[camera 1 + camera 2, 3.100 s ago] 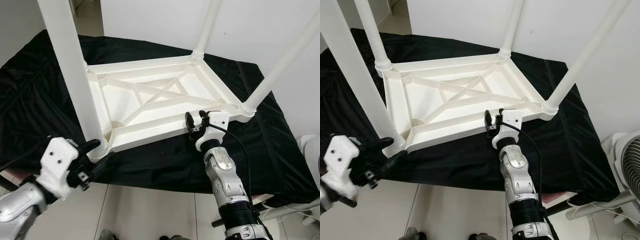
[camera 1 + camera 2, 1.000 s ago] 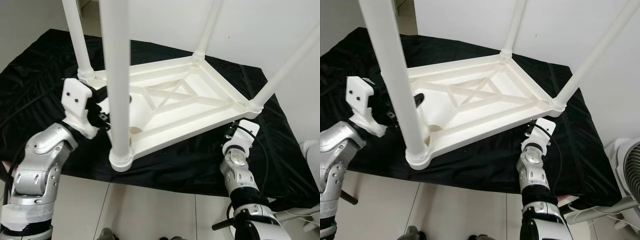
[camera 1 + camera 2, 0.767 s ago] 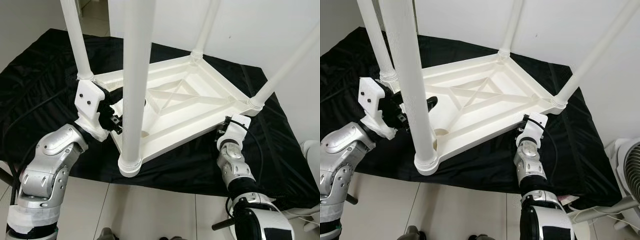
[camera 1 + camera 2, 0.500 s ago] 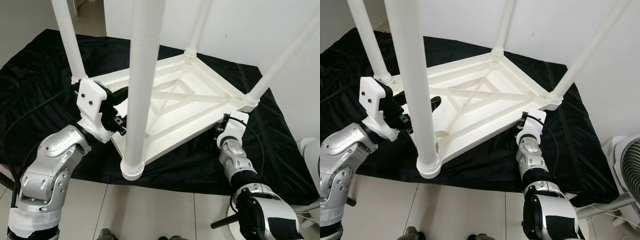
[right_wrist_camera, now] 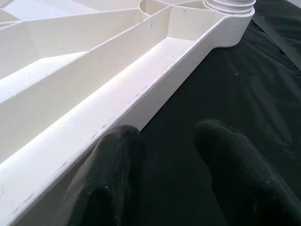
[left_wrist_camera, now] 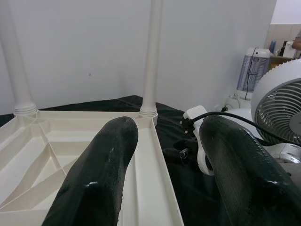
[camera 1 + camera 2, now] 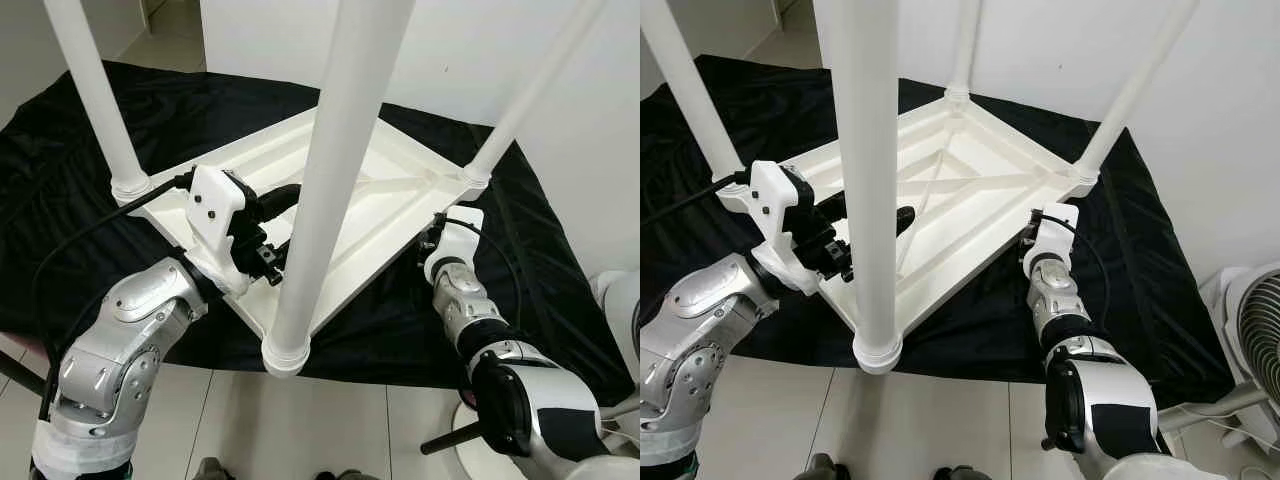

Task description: Building children table

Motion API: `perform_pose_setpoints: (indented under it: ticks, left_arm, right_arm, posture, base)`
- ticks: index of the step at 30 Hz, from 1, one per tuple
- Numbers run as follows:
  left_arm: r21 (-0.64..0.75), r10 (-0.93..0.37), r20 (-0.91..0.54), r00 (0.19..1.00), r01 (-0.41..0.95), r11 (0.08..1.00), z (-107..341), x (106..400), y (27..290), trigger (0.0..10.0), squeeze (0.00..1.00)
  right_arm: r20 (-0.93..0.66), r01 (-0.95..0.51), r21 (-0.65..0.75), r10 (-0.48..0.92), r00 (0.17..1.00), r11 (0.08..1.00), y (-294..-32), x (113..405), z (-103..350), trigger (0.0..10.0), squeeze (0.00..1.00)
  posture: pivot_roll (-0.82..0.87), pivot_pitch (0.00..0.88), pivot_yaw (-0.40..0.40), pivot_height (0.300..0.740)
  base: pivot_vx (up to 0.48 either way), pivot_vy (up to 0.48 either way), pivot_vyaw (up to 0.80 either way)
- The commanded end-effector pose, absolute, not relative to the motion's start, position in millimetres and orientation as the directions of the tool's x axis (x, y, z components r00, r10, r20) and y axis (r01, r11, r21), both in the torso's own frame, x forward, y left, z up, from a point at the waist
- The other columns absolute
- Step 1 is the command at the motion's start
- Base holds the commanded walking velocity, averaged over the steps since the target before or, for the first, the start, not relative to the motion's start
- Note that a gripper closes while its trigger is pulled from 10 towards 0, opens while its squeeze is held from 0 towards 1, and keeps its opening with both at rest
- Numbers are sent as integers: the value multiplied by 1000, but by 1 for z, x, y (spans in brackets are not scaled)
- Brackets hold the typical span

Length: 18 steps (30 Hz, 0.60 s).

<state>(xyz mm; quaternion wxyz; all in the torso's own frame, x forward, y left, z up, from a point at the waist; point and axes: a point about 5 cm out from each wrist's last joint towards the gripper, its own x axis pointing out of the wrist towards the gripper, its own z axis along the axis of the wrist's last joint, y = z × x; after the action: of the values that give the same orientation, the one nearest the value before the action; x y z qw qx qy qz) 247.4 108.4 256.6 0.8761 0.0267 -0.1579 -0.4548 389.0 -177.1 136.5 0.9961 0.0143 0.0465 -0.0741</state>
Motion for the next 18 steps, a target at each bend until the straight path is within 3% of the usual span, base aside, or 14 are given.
perform_pose_setpoints:
  ticks: [1, 7, 12, 18]
  left_arm:
    - [210, -831, 252, 496, 810, 548, 261, 243, 102, 10000, 0]
    - [245, -809, 232, 540, 773, 585, 260, 249, 109, 10000, 0]
    - [291, -795, 174, 582, 741, 605, 252, 262, 130, 10000, 0]
    - [320, -834, 58, 549, 781, 536, 239, 270, 143, 10000, 0]
  right_arm:
    - [-47, 115, 8, -115, 992, 993, -172, 393, 146, 10000, 0]
    - [-7, 111, -11, -111, 994, 994, -177, 386, 139, 10000, 0]
    - [65, 150, 0, -150, 987, 989, -190, 371, 130, 10000, 0]
    - [146, 148, 6, -148, 978, 989, -195, 347, 122, 10000, 0]
  posture:
    - [75, 92, -92, 740]
    - [77, 92, -95, 740]
    - [79, 95, -103, 740]
    - [67, 95, -109, 740]
  base:
    - [0, 0, 0]
    - [0, 0, 0]
    - [0, 0, 0]
    - [0, 0, 0]
